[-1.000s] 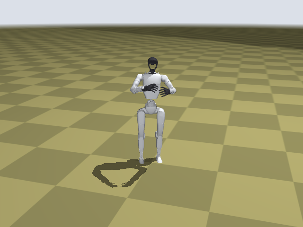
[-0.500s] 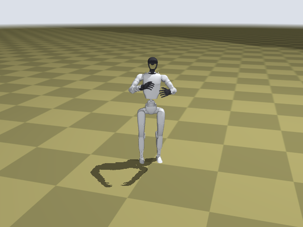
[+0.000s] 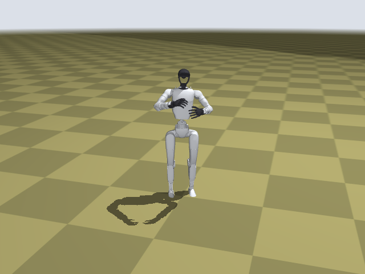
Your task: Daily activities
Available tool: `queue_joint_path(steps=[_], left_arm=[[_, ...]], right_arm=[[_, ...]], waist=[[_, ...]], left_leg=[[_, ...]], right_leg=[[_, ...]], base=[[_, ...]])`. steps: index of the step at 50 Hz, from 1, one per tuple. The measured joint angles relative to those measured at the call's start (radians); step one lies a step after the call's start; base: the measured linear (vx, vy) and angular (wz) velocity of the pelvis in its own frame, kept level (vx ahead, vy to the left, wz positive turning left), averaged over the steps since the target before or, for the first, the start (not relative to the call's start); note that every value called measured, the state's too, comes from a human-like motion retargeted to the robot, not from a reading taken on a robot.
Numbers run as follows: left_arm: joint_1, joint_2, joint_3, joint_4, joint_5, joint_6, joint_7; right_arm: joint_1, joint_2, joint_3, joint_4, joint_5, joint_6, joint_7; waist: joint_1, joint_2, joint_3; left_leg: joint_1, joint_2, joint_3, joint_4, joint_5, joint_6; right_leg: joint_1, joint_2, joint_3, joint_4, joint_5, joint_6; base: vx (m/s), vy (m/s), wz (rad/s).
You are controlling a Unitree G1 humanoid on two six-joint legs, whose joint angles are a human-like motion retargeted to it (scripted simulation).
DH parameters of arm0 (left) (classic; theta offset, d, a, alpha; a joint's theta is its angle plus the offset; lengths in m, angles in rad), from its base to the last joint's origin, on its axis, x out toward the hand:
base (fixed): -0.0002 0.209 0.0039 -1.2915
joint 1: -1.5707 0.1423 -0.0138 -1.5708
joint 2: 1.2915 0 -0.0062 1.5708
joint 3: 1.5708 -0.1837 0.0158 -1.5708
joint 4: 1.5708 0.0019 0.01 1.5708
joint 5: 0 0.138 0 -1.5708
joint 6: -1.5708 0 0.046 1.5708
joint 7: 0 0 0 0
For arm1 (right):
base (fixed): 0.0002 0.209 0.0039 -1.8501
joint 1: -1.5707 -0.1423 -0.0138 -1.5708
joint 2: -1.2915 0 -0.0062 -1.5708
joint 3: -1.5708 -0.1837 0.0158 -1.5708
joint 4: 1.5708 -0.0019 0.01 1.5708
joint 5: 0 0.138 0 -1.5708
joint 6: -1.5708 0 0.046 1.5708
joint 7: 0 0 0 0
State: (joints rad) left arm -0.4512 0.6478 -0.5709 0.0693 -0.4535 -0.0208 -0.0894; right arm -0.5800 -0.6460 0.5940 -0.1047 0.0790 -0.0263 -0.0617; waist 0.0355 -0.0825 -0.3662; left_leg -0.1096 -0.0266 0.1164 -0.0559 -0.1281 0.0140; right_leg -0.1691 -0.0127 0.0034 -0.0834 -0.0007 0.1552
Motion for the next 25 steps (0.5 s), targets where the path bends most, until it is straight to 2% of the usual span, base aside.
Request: queue_joint_path(steps=[7,18,25], left_arm=[[0.029,-0.024,0.012,0.023,0.061,-0.029,0.086],[0.066,-0.088,-0.054,0.093,0.131,-0.029,0.194],[0.084,-0.088,-0.061,0.097,0.16,-0.032,0.243]], right_arm=[[0.085,0.013,-0.022,-0.046,-0.004,-0.039,-0.074],[0.181,0.106,0.073,0.143,0.073,-0.036,-0.1],[0.208,0.151,0.081,0.211,0.102,-0.03,-0.123]], waist=[[-0.002,-0.002,0.015],[-0.004,0.006,0.054],[-0.009,0.013,0.068]], left_leg=[[0.0,-0.002,0.008,0.021,-0.014,0.009],[0.011,0.002,0.024,0.066,-0.051,0.024],[0.012,0.003,0.037,0.089,-0.063,0.03]], right_leg=[[0.003,-0.001,0.013,0.001,-0.002,0.009],[0.02,0.005,0.042,0.003,-0.012,0.009],[0.023,0.006,0.058,0.004,-0.016,0.011]], base=[[0.0,0.0,-0.03],[0.01,-0.01,-0.21],[0.0,-0.02,-0.22]])
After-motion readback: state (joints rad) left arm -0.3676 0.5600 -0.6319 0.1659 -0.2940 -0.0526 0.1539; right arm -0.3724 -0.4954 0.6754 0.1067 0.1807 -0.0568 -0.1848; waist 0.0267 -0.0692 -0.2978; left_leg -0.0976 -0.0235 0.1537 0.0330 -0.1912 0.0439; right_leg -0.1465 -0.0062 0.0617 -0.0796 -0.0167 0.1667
